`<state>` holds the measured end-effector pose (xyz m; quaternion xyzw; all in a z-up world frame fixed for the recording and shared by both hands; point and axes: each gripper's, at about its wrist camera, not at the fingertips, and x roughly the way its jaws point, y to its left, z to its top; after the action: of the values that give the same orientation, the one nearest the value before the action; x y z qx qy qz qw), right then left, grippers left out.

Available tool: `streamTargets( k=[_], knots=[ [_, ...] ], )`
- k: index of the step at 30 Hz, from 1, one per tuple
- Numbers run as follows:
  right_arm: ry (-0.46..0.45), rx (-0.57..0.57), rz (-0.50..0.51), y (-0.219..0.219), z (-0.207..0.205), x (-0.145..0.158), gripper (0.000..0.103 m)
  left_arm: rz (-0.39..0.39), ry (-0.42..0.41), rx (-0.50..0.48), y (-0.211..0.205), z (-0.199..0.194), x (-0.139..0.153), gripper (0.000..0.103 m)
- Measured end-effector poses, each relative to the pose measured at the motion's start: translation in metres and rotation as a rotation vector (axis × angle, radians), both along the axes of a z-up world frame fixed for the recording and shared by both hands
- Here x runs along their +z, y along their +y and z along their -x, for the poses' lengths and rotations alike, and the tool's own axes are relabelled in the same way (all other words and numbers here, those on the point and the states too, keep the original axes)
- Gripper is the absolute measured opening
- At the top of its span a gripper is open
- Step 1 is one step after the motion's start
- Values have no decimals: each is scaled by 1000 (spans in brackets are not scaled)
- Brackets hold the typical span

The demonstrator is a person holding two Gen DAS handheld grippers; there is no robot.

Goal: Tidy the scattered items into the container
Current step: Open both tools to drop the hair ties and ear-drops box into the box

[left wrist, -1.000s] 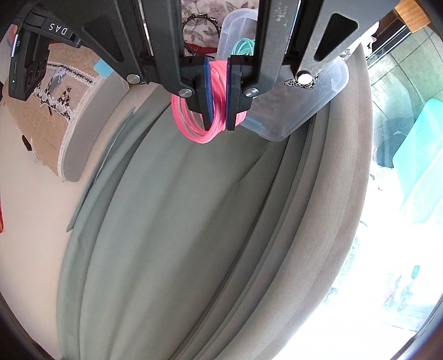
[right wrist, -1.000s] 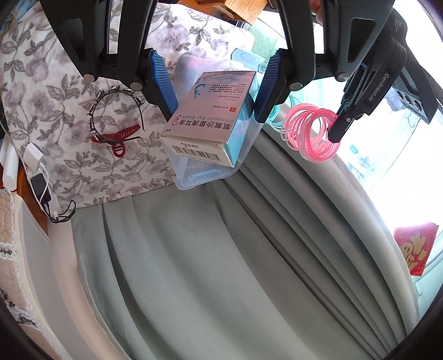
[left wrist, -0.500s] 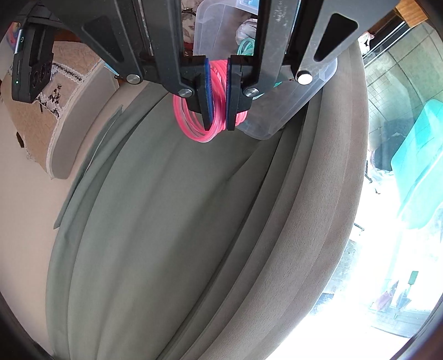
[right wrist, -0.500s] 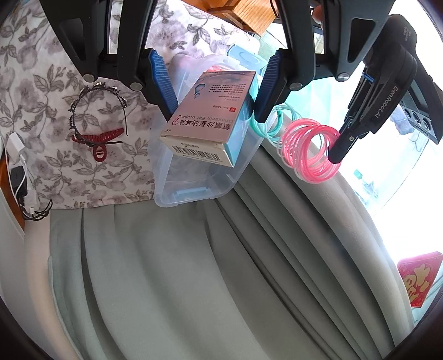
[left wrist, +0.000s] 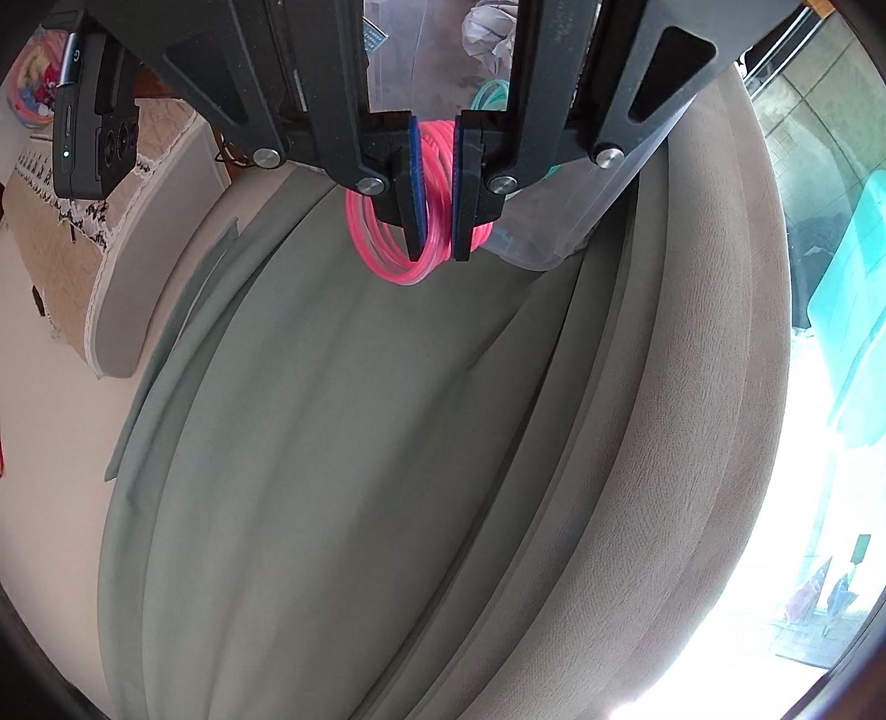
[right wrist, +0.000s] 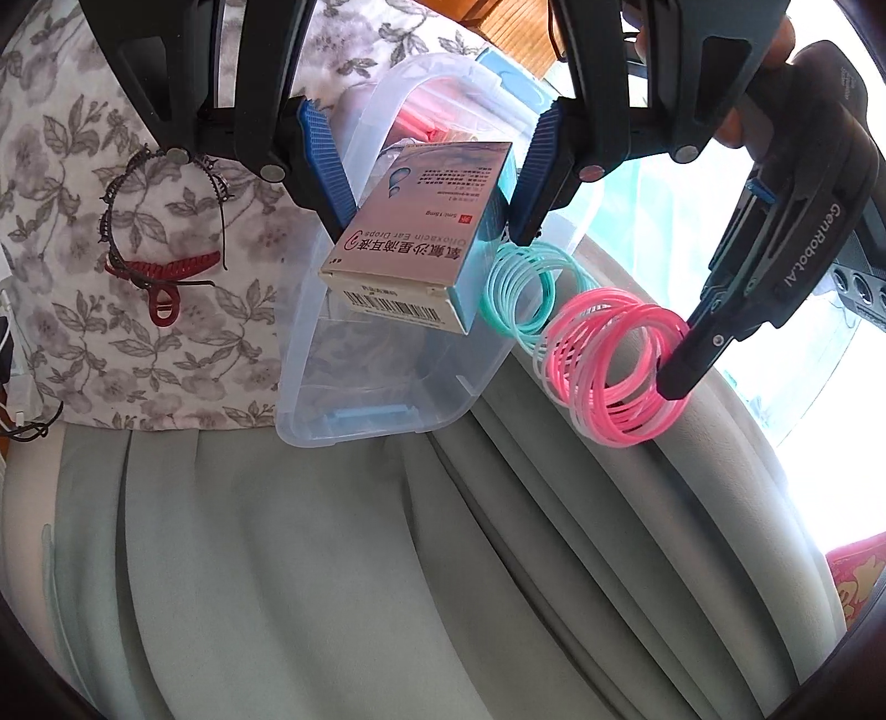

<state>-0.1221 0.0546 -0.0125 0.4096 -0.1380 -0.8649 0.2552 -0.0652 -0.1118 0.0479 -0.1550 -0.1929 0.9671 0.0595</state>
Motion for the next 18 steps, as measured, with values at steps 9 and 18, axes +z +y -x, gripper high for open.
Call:
streamTargets(
  k=[9,18],
  knots=[
    [-46,20,-16,-9,26,-22,60,-11,-98,-6,8,26,-38,8],
    [-38,44,-18,-15,42,-27,60,-27,-176,-2,6,52,-69,8]
  ],
)
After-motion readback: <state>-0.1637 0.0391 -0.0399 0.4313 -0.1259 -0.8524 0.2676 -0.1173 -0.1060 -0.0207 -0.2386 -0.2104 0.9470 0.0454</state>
